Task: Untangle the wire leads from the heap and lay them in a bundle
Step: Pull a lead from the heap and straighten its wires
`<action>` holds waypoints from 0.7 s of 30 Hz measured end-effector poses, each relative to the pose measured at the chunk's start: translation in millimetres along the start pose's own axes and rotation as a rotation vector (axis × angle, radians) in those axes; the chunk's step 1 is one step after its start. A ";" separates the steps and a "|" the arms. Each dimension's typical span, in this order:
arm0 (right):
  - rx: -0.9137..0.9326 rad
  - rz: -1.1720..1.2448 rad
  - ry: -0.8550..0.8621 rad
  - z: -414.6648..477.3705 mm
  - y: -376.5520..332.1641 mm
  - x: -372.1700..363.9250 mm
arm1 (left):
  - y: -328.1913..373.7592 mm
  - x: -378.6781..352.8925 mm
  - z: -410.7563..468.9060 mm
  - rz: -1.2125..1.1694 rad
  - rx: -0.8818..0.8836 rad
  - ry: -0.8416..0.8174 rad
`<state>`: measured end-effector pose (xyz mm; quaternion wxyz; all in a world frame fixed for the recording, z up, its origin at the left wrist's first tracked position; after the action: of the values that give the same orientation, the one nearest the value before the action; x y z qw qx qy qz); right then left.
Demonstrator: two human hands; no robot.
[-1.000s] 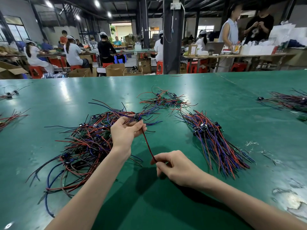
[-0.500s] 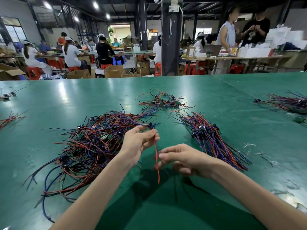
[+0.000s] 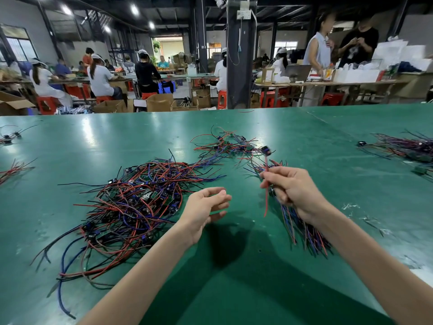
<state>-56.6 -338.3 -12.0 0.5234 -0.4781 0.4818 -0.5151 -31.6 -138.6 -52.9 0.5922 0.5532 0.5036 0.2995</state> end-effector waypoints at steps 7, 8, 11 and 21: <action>-0.241 -0.598 0.219 5.4 0.7 59.6 | -2.1 -8.2 -5.3 0.454 -0.115 0.001; -0.251 -0.704 0.234 5.9 1.9 59.7 | -2.8 -10.2 -6.4 0.554 -0.154 0.004; -0.281 -0.983 0.290 5.2 4.9 53.0 | -4.3 -16.9 -12.2 0.800 -0.296 0.003; 0.119 -1.286 0.427 -7.3 11.5 10.5 | 51.8 12.6 -27.0 1.386 -0.838 0.664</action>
<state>-62.9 -348.7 -24.1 0.0320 -0.5277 0.1656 -0.8325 -42.3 -106.8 -3.5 0.2541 0.3558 0.0489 0.8980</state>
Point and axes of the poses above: each hand's wrist, its own z-axis towards the middle knuckle, its own x-axis out of the back of the hand, y = z × x, the point moved 1 cm from there along z, towards the middle knuckle, and after that the axes turned 8 degrees about -y, right-handed, at the moved point
